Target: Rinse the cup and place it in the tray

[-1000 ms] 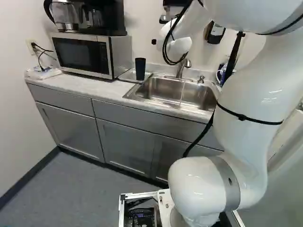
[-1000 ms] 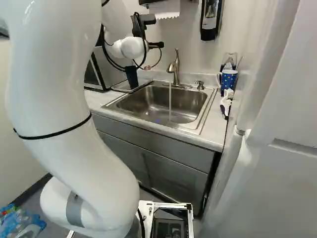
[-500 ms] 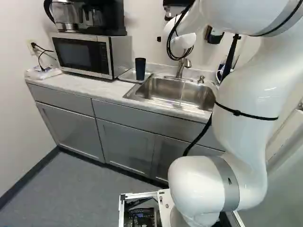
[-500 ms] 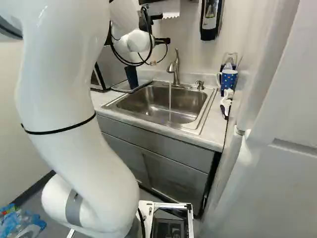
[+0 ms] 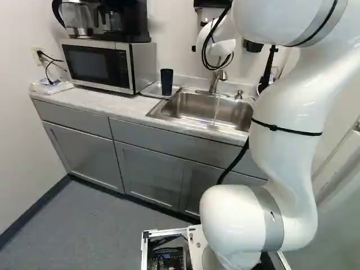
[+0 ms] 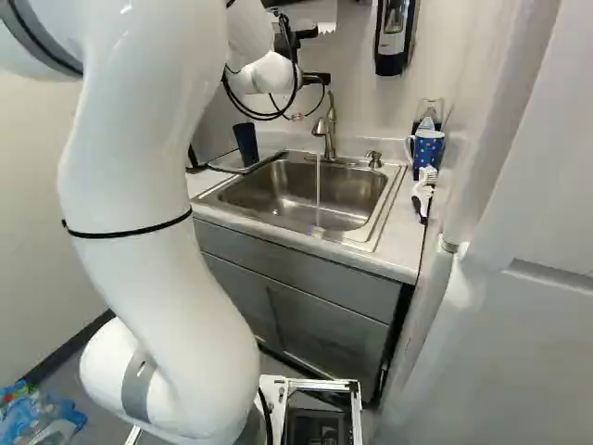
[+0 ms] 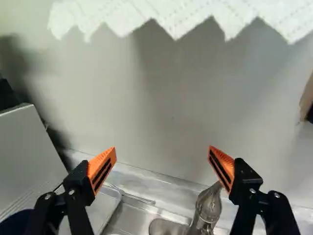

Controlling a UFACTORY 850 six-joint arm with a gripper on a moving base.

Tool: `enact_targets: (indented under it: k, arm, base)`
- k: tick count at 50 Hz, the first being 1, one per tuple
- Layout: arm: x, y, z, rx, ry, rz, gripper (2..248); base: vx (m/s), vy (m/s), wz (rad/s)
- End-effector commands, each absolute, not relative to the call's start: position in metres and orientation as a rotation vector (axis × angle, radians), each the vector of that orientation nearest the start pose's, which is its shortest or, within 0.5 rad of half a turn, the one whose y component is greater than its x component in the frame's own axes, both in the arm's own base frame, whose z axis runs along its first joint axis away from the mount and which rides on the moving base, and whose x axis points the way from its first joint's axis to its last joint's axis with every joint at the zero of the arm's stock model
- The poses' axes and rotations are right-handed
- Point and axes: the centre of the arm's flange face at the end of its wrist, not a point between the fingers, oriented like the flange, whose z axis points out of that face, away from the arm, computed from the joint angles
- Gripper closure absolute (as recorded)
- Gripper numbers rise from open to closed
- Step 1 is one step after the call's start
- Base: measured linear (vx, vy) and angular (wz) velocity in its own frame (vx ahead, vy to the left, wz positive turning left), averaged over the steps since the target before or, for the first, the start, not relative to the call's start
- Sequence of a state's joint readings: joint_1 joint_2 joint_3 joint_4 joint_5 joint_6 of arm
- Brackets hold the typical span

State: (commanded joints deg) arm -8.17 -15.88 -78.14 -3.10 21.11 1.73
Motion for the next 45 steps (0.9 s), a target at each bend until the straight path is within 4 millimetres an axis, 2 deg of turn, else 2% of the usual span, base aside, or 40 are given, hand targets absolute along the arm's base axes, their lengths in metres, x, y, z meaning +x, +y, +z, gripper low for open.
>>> enact_targets:
  k: [10, 45]
  arm:
    - [0.6470, -0.0964, 0.6594, -2.446, 0.140, -2.120, 3]
    - [0.6427, -0.0963, 0.6575, -2.475, 0.144, -2.086, 3]
  base:
    - [0.000, 0.000, 0.000]
    - [0.000, 0.000, 0.000]
